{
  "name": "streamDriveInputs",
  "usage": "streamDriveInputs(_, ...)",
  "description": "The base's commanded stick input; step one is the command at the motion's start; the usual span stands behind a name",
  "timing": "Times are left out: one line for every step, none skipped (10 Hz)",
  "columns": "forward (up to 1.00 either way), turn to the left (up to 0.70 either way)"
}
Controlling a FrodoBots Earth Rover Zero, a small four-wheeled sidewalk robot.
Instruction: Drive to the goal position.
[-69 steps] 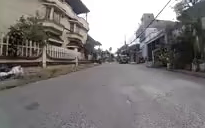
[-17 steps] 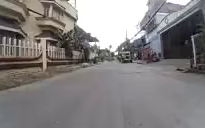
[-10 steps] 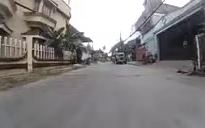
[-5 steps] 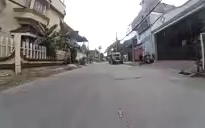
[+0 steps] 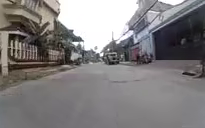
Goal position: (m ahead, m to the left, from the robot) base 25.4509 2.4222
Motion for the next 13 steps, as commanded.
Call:
streamDriveInputs(1.0, -0.17)
streamDriveInputs(1.0, -0.17)
streamDriveInputs(1.0, -0.17)
streamDriveInputs(1.0, -0.17)
streamDriveInputs(1.0, -0.17)
streamDriveInputs(1.0, -0.17)
streamDriveInputs(1.0, -0.17)
streamDriveInputs(1.0, -0.17)
streamDriveInputs(1.0, -0.17)
streamDriveInputs(1.0, -0.17)
streamDriveInputs(1.0, -0.17)
streamDriveInputs(1.0, -0.17)
streamDriveInputs(1.0, -0.17)
